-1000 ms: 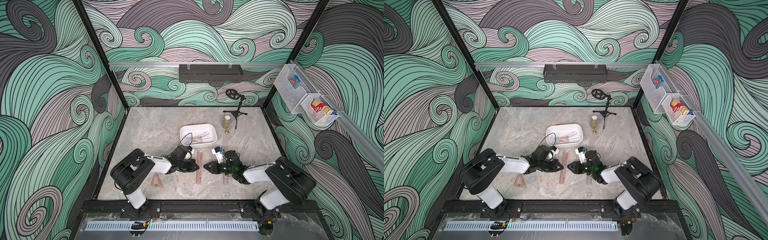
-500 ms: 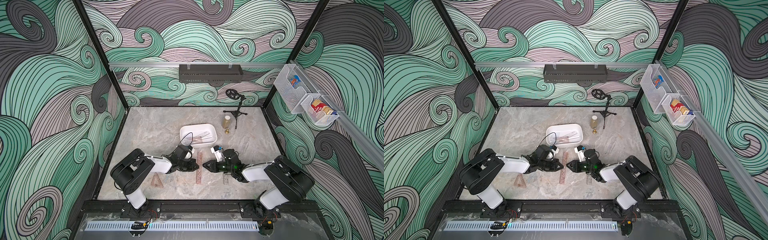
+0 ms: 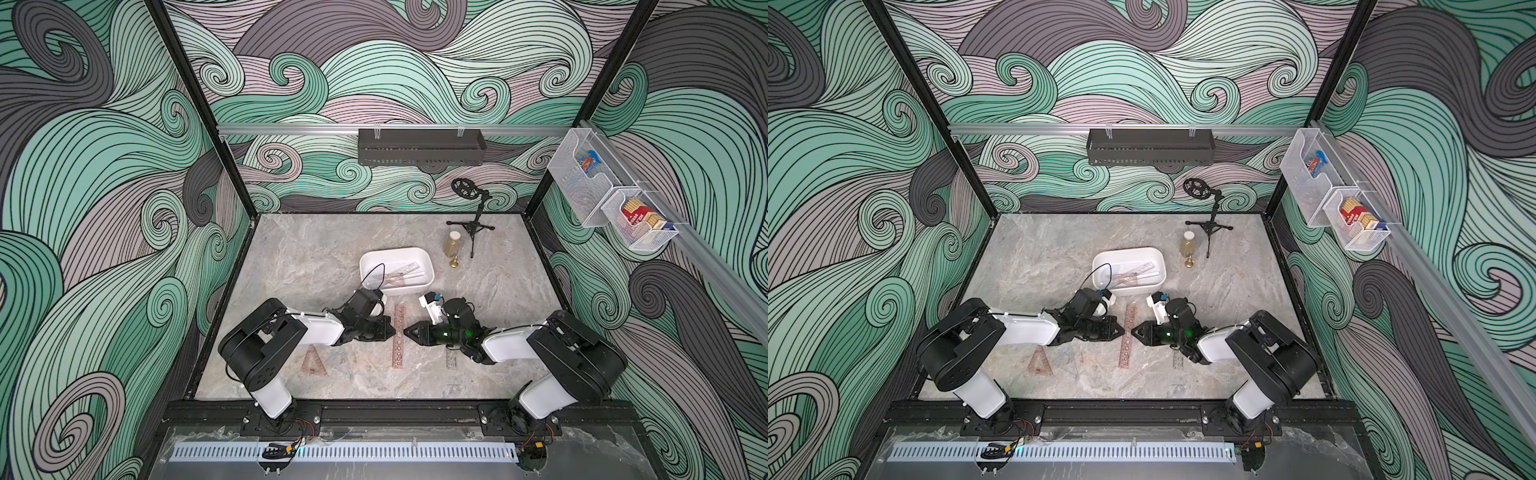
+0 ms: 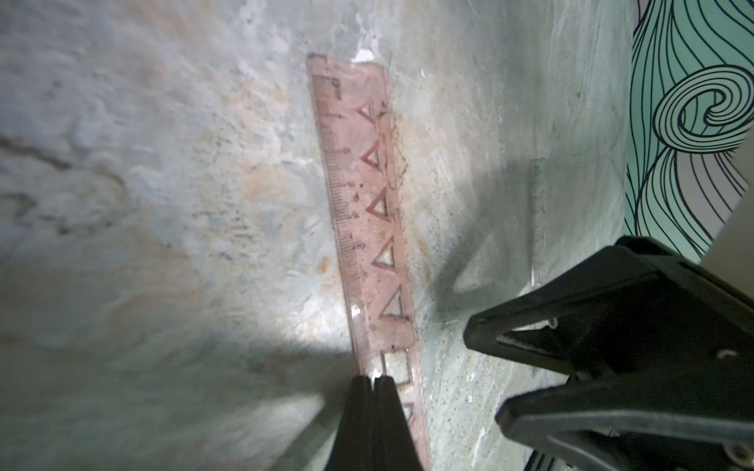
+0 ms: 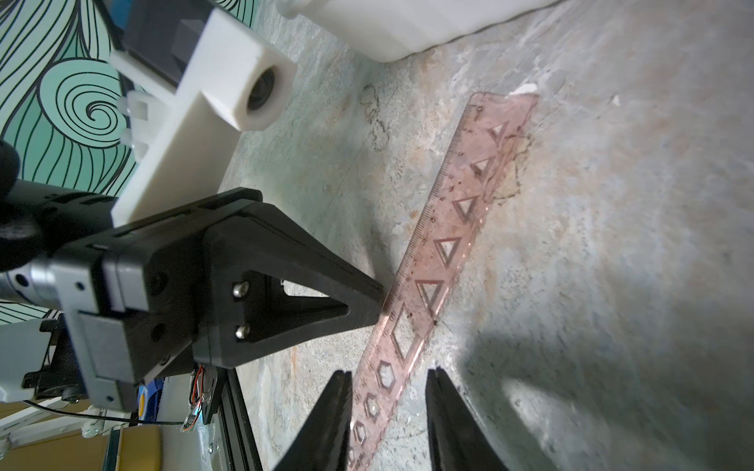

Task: Put the scattered rulers into the storage box
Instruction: Pick up the ruler from the center of the board.

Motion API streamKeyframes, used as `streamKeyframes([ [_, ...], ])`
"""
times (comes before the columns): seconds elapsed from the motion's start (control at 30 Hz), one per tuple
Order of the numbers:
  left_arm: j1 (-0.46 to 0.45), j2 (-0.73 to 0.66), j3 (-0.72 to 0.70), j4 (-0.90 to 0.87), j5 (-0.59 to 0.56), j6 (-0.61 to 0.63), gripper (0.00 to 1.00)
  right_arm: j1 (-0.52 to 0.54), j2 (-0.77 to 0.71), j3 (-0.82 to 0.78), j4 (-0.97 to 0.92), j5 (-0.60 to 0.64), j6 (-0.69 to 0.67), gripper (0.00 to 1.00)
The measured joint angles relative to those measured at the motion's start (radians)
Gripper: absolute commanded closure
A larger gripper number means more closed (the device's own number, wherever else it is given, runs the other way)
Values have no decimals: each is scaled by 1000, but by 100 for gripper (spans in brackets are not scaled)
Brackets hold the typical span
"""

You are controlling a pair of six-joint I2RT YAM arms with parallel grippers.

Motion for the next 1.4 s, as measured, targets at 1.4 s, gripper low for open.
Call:
streamKeyframes([
  [1.4,-10,-4,-39,70,105,-23,86,-7,35,7,34,-14,52,65],
])
